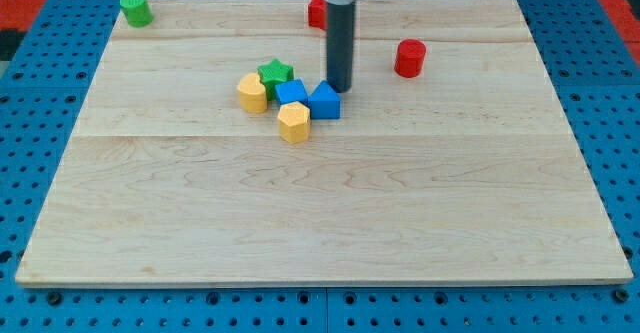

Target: Move your arm closer to yellow hexagon

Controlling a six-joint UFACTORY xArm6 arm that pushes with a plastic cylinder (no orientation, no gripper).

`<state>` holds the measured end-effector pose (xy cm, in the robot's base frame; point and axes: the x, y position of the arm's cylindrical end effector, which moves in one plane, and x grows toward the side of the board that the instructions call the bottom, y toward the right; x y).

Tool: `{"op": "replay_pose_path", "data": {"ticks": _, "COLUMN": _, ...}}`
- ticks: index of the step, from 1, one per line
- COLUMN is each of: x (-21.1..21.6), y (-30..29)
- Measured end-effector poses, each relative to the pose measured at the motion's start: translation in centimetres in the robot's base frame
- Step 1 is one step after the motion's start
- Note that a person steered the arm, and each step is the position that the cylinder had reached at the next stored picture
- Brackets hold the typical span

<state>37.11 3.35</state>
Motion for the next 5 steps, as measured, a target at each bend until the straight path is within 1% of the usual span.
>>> {"op": "replay_pose_path", "data": {"ticks": 1, "x": 2.8, "y": 1.7}}
{"op": "replay_pose_path", "data": {"ticks": 2, "x": 5.8, "y": 1.8}}
{"op": "replay_pose_path", "data": {"ticks": 3, "x": 7.4, "y": 0.6}}
{"op": "replay_pose_path", "data": {"ticks": 5, "x": 7.7, "y": -2.1}}
